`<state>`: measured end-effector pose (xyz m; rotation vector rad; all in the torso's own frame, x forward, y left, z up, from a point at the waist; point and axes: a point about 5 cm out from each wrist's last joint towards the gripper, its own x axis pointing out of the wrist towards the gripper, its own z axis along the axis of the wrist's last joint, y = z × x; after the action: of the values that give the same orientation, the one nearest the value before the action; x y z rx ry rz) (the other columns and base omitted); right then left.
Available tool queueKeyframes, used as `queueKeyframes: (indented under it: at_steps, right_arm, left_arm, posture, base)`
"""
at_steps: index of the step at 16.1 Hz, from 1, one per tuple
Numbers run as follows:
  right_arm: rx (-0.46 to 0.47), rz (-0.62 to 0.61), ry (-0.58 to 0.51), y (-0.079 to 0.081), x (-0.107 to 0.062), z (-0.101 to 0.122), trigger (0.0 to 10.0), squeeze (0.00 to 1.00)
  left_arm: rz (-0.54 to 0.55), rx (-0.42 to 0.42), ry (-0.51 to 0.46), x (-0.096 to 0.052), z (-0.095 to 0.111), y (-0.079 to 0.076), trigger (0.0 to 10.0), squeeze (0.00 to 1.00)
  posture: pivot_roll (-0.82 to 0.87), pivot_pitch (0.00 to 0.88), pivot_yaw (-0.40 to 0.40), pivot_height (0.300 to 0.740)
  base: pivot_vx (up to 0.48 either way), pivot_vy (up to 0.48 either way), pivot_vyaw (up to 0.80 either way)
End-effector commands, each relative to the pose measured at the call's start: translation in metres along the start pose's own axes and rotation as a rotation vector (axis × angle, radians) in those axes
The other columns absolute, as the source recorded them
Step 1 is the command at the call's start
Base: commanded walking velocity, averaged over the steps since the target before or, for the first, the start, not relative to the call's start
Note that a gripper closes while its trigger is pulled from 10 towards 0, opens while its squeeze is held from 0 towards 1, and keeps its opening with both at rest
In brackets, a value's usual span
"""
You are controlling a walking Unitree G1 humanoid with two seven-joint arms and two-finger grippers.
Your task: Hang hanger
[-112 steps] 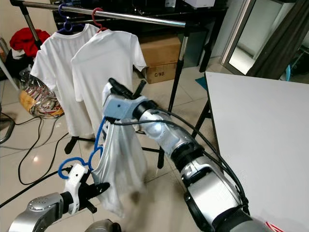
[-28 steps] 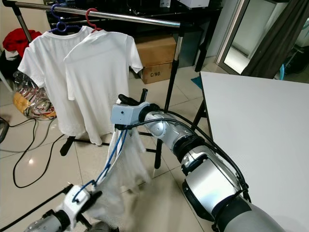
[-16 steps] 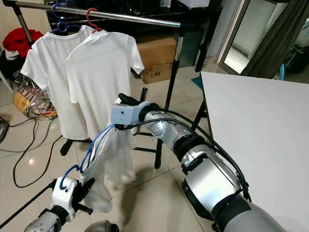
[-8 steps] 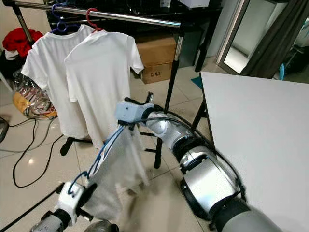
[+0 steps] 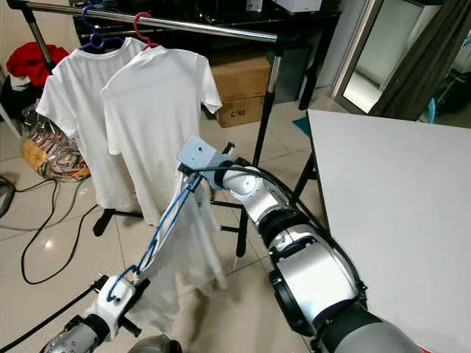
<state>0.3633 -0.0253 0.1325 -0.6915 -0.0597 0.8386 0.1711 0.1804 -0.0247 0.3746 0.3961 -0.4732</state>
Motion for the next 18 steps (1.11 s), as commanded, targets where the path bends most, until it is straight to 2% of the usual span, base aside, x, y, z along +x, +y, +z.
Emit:
queueKeyframes:
  at_steps: [1,2,3,4,5,7,8,10,13,15,17,18]
  right_arm:
    - [-0.166,0.054,-0.011,0.014,0.002,0.002,0.0,0.00]
    - [-0.233,0.049,-0.018,0.013,0.002,0.003,0.0,0.00]
    - [-0.379,0.043,-0.037,0.012,0.000,0.002,0.0,0.00]
    - [-0.449,0.040,-0.046,0.011,-0.002,0.001,0.0,0.00]
    - [-0.470,0.037,-0.050,0.011,-0.003,0.001,0.0,0.00]
    - [-0.480,0.020,-0.040,0.008,-0.005,-0.002,0.0,0.00]
    - [-0.452,0.003,-0.016,0.006,-0.006,-0.006,0.0,0.00]
    - [-0.389,-0.023,0.024,0.002,-0.006,-0.010,0.0,0.00]
    - [-0.400,-0.009,0.037,0.006,-0.007,-0.014,0.0,0.00]
    - [-0.404,0.005,0.037,0.009,-0.006,-0.014,0.0,0.00]
    - [-0.395,0.010,0.049,0.010,-0.006,-0.016,0.0,0.00]
    - [-0.377,0.012,0.068,0.010,-0.007,-0.019,0.0,0.00]
  left_arm:
    - [-0.011,0.052,-0.141,0.011,0.027,-0.002,10.0,0.00]
    - [-0.009,0.052,-0.143,0.011,0.027,-0.002,10.0,0.00]
    - [0.019,0.055,-0.163,0.010,0.029,-0.001,10.0,0.00]
    - [0.074,0.057,-0.193,0.008,0.033,0.005,10.0,0.00]
    - [0.103,0.057,-0.211,0.007,0.036,0.008,10.0,0.00]
    - [0.177,0.062,-0.253,0.003,0.040,0.017,10.0,0.00]
    - [0.222,0.060,-0.267,0.000,0.040,0.020,10.0,0.00]
    - [0.295,0.004,-0.287,-0.004,0.038,0.019,10.0,0.00]
    - [0.308,0.016,-0.299,-0.001,0.041,0.016,10.0,0.00]
    - [0.337,0.015,-0.323,0.000,0.047,0.020,10.0,0.00]
    - [0.403,-0.033,-0.359,-0.002,0.051,0.028,10.0,0.00]
    - [0.463,-0.106,-0.379,-0.005,0.053,0.033,10.0,0.00]
  posture:
    - [0.17,0.000,-0.035,0.740]
    - [0.17,0.000,-0.033,0.740]
    - [0.17,0.000,-0.033,0.740]
    - [0.17,0.000,-0.033,0.740]
    - [0.17,0.000,-0.033,0.740]
    - [0.18,0.000,-0.037,0.740]
    - [0.18,0.000,-0.036,0.740]
    - [0.18,0.000,-0.035,0.740]
    - [0.18,0.000,-0.037,0.740]
    - [0.18,0.000,-0.037,0.740]
    - [0.18,0.000,-0.036,0.740]
    - [0.17,0.000,-0.036,0.740]
  base:
    - [0.000,0.000,0.00]
    - [0.000,0.000,0.00]
    - [0.000,0.000,0.00]
    - [0.000,0.000,0.00]
    - [0.000,0.000,0.00]
    - [0.000,0.000,0.00]
    - [0.000,0.000,0.00]
    - [0.000,0.000,0.00]
    - [0.000,0.000,0.00]
    - [0.000,0.000,0.00]
    - [0.000,0.000,0.00]
    - [0.000,0.000,0.00]
